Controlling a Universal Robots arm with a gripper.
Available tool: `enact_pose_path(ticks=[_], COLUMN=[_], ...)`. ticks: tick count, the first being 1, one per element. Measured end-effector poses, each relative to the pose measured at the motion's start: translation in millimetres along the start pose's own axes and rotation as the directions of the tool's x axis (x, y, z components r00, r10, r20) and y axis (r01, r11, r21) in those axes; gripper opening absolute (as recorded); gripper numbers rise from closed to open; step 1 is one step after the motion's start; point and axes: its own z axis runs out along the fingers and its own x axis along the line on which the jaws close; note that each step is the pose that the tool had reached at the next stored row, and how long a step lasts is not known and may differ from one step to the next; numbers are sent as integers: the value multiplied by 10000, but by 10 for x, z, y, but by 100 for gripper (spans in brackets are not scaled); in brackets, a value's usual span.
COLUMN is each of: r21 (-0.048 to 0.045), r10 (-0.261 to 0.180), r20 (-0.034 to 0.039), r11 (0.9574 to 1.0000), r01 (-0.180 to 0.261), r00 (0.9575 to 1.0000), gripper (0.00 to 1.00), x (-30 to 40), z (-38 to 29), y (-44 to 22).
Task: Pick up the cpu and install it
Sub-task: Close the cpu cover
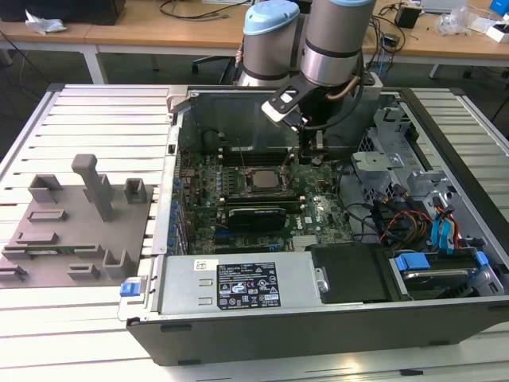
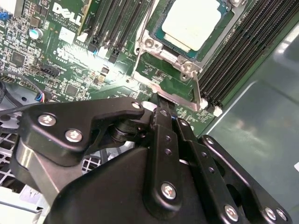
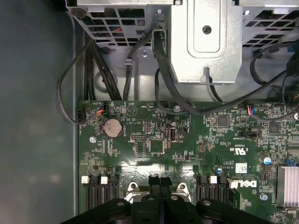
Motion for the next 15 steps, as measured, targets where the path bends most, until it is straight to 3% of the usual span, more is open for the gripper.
enact_pose_path(ticks=[4, 10, 15], r21=[0, 0, 0], r10=[-1, 0, -1], r20=[0, 0, 0], r11=[10000, 10000, 10000], r01=[1, 0, 1], r00=[10000, 10000, 10000], gripper=[11, 11, 11], x=[1, 1, 2], z=[0, 2, 2], y=[-18, -154, -189])
